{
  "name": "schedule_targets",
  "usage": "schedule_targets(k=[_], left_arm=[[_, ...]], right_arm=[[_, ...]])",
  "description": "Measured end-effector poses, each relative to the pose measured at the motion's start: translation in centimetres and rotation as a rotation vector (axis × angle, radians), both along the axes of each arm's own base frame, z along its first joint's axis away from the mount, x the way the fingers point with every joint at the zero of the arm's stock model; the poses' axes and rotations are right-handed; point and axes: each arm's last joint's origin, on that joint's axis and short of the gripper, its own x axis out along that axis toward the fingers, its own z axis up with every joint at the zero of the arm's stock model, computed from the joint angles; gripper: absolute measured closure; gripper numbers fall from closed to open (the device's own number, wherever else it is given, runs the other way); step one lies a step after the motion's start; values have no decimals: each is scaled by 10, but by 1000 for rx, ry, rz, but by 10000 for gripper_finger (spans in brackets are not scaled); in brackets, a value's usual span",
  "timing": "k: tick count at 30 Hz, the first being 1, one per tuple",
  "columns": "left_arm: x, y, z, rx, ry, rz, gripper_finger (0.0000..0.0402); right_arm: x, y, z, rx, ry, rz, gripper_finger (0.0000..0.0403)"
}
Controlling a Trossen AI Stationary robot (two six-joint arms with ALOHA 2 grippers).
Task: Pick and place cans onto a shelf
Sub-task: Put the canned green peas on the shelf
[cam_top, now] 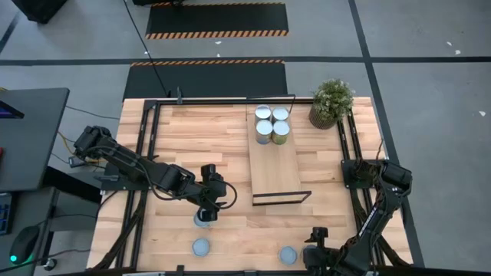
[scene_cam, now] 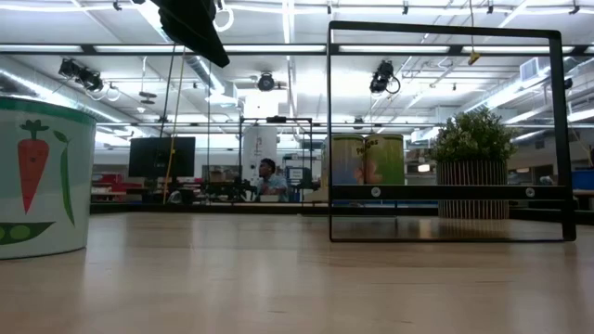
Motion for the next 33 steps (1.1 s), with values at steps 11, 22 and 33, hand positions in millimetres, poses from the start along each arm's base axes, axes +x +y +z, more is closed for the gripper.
schedule_targets(k=[11, 22, 33], left_arm=[[0, 0, 0, -1, 0, 0, 114], [0, 0, 0, 0, 0, 0, 114], [0, 0, 0, -1, -1, 0, 114]], right_arm=[[-4, -7, -3, -11, 88, -65, 41], [-2, -20, -16, -4, 145, -117, 98], [-33, -60, 41, -151, 136, -311, 95]])
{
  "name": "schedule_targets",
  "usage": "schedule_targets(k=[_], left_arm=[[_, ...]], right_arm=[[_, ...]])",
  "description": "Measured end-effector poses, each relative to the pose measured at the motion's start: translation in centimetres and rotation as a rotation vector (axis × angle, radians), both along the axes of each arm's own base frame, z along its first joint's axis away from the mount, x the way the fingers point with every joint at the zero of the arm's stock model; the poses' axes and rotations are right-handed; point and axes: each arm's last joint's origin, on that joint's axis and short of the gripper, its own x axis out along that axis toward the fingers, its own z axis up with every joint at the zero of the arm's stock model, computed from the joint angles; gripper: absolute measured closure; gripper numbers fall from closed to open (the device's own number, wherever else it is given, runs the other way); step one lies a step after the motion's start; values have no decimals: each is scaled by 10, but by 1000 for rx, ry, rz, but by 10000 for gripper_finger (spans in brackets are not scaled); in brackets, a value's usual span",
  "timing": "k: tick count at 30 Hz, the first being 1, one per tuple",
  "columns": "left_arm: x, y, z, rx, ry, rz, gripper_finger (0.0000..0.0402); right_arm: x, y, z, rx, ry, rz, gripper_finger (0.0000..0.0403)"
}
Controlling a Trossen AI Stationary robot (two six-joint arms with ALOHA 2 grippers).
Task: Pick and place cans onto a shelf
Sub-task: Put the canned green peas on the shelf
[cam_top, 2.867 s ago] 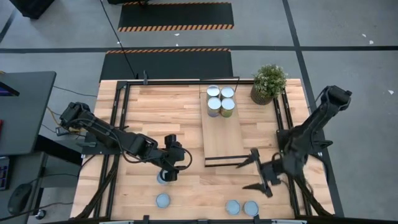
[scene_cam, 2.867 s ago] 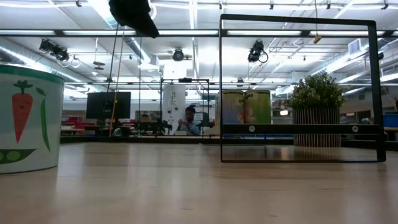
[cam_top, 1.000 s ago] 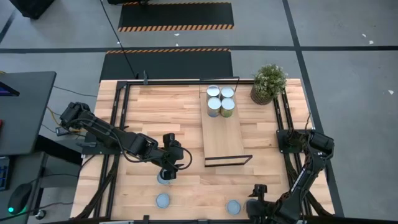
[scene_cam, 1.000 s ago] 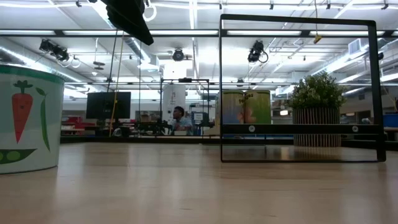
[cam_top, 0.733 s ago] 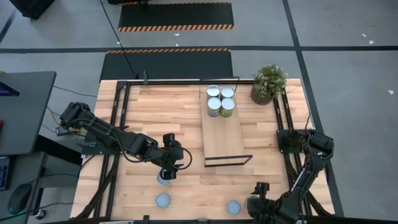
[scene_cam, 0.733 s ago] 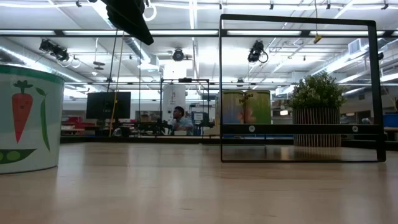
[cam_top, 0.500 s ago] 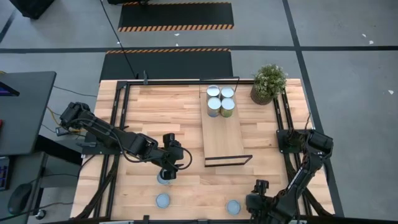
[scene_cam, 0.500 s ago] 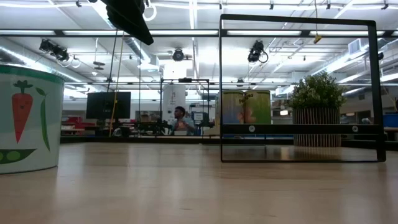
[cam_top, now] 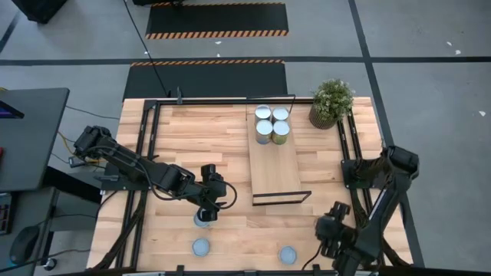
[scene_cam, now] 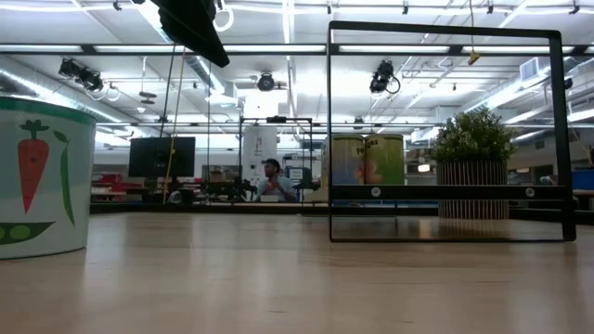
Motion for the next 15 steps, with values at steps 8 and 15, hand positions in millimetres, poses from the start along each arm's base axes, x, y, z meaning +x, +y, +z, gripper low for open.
schedule_targets(k=[8, 15], left_arm=[[0, 0, 0, -3, 0, 3, 114], [0, 0, 0, -4, -1, 7, 114]], right_arm=[[-4, -33, 42, -15, -6, 28, 95], [-4, -80, 77, -19, -27, -87, 95]])
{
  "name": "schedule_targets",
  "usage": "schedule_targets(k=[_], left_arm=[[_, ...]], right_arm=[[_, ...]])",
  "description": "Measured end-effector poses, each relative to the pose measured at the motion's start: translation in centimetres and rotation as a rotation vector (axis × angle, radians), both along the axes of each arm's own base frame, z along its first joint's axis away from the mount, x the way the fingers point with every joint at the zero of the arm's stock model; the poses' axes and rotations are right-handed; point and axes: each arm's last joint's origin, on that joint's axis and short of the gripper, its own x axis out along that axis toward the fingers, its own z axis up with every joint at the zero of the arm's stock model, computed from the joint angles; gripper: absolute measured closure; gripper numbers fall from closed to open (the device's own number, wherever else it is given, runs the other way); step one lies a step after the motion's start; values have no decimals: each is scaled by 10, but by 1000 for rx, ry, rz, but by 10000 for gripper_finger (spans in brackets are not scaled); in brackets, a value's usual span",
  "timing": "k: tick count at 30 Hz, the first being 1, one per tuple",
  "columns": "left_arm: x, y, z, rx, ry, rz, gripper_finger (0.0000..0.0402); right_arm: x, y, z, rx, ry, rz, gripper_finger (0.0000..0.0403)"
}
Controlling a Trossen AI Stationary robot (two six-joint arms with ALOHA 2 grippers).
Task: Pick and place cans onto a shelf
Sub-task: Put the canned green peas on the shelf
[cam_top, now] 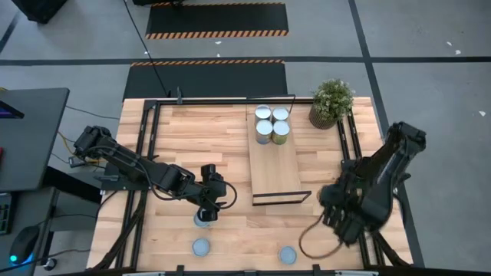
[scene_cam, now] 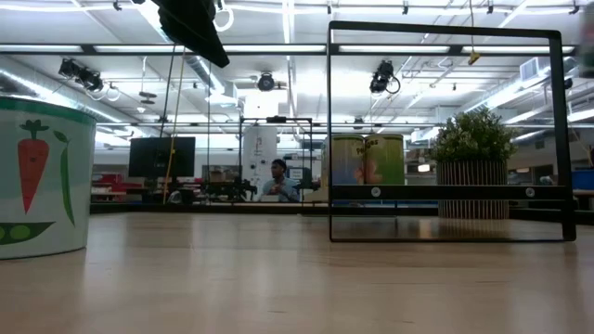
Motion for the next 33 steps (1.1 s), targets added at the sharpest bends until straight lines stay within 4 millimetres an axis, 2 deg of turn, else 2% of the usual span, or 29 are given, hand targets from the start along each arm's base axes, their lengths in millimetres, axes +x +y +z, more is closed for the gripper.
schedule_targets(k=[3, 13, 22, 28, 33], left_arm=[[0, 0, 0, -15, -2, 17, 114], [0, 1, 0, -5, -12, 42, 114], [0, 2, 1, 15, -40, 106, 114], [0, 2, 1, 0, -42, 124, 114], [0, 2, 1, -1, -43, 126, 114]], right_arm=[[3, -25, 8, -2, -37, -56, 95], [11, -102, 8, -69, -52, -188, 95], [53, -158, 8, -3, -153, -241, 95], [87, -184, -18, 58, -171, -228, 94], [100, -199, -46, 57, -98, -269, 94]])
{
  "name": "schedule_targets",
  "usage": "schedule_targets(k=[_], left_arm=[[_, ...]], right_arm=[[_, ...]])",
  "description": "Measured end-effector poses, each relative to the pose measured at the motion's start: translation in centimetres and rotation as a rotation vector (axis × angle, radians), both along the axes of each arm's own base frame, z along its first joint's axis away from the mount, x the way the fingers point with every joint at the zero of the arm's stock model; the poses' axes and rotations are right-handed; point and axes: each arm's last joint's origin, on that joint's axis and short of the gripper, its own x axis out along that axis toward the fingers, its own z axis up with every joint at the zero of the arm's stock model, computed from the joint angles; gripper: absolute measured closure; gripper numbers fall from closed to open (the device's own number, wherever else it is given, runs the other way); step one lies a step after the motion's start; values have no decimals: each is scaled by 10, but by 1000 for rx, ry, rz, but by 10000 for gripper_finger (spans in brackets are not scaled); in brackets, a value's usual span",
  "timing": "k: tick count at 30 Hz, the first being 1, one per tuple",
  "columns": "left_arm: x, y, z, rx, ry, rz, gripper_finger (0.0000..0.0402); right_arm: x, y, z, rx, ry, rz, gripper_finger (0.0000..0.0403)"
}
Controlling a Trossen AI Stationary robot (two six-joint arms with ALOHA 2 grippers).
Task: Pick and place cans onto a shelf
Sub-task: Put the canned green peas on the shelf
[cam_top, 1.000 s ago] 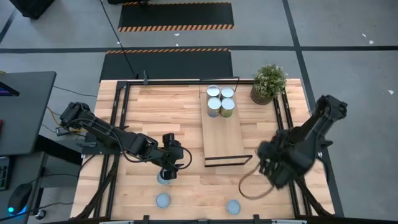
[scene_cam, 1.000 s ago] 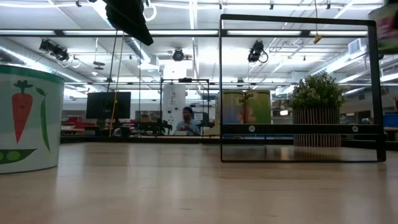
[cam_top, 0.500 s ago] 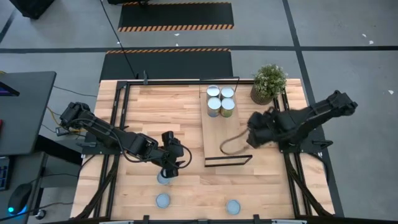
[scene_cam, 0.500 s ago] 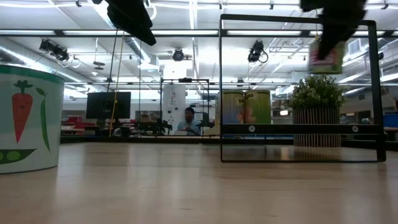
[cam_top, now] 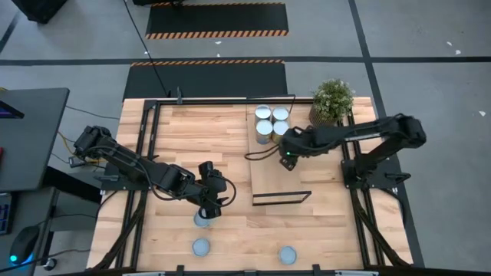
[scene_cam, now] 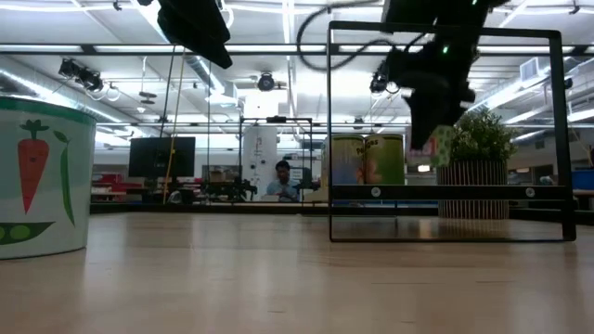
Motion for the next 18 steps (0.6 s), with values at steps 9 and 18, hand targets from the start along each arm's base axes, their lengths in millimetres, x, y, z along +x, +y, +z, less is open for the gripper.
schedule_targets(k=[9, 18], left_arm=[[0, 0, 0, -20, -5, 22, 114], [0, 0, 0, -18, -5, 19, 114]], right_arm=[[16, -9, -28, -4, 11, 6, 93], [21, -17, -35, 22, 12, -3, 56]])
